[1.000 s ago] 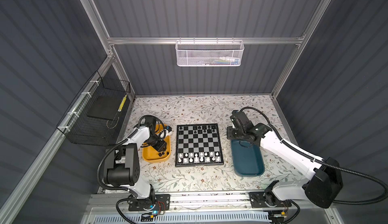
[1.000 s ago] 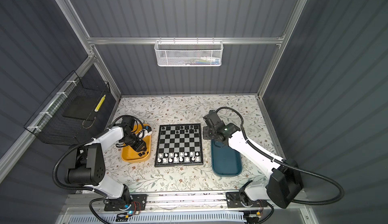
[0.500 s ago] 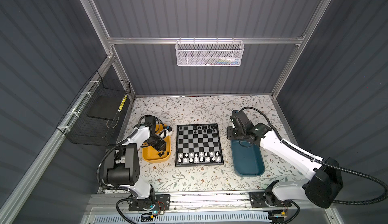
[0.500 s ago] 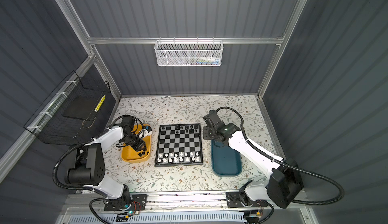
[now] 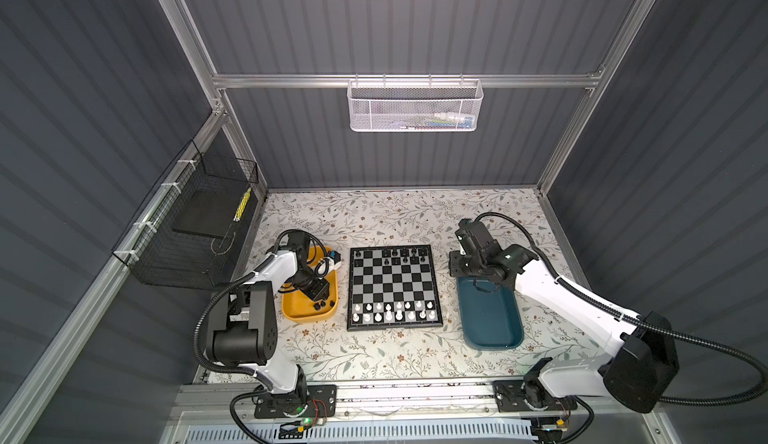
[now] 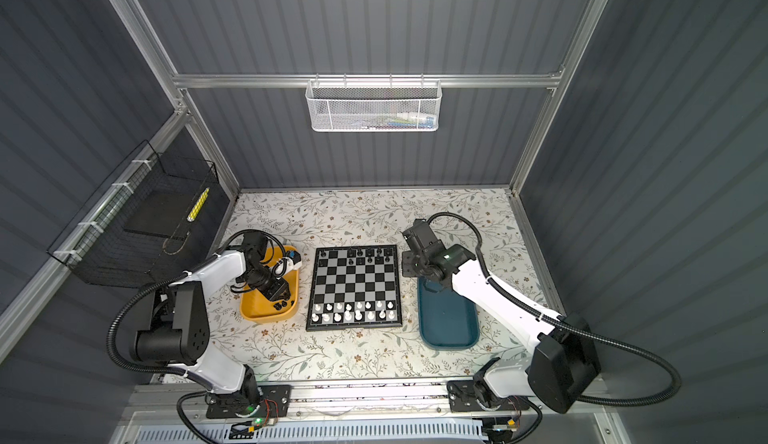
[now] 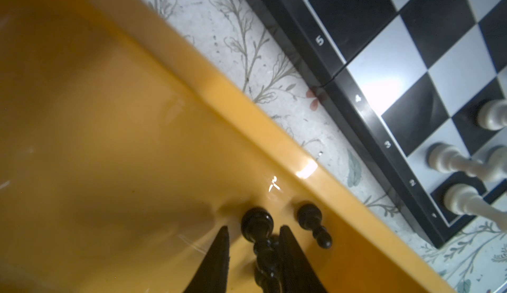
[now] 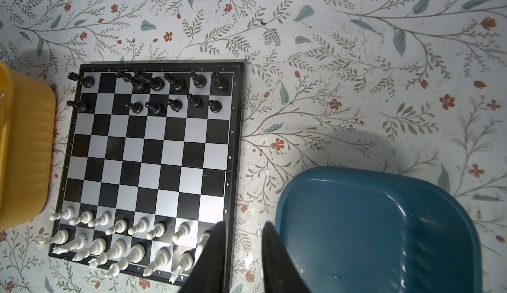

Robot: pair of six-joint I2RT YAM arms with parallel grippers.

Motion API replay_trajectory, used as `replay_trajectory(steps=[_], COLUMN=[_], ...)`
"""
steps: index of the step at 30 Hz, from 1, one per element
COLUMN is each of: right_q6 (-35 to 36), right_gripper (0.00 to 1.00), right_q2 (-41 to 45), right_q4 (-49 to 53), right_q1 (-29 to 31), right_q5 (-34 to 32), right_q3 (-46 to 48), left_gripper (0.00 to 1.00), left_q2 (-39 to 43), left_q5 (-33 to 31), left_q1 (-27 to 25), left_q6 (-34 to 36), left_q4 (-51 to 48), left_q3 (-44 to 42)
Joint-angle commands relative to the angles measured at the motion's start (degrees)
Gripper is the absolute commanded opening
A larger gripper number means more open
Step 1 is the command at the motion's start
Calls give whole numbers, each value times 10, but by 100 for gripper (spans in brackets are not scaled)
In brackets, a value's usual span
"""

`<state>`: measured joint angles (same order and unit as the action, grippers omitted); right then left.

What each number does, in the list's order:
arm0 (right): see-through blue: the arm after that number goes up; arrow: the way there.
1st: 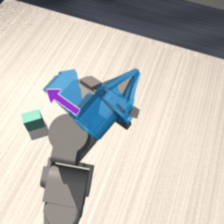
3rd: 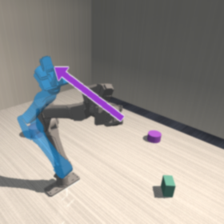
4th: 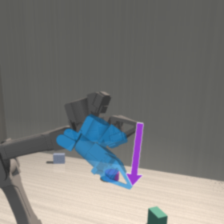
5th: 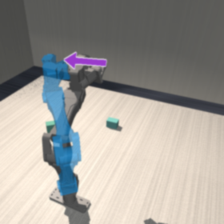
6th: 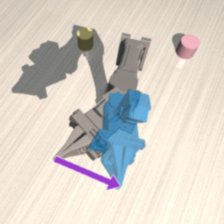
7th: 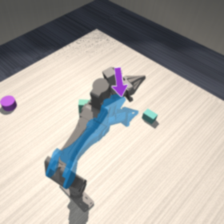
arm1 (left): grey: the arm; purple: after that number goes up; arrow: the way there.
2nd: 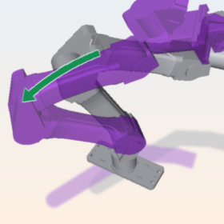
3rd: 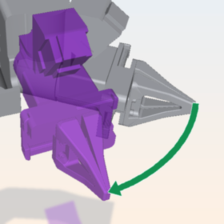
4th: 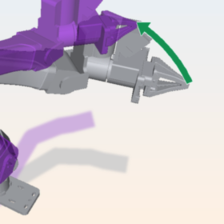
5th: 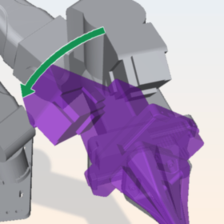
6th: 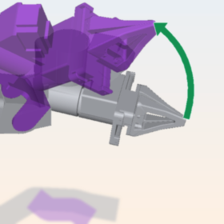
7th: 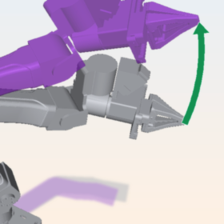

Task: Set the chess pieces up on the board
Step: 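Close the left gripper on the tall black piece in the yellow tray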

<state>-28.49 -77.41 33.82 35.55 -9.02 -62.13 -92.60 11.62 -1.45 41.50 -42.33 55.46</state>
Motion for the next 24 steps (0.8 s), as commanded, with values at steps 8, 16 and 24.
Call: replay_trajectory(steps=[8,16,24], right_q6=[-3,-3,-1], right_gripper=[27,27,27], right_q2=[3,2,-1], right_q4=[-5,-7,-11], right_q1=[-2,-2,-2], right_q5=[1,4,7], right_q3=[6,7,7], left_gripper=[27,19,17], left_q2=[3,9,15], left_q5=[3,-3,-9], left_q1=[-3,-4,-4], left_q6=[10,10,10], left_q4=[-14,-19,-27], left_q3=[-6,2,13])
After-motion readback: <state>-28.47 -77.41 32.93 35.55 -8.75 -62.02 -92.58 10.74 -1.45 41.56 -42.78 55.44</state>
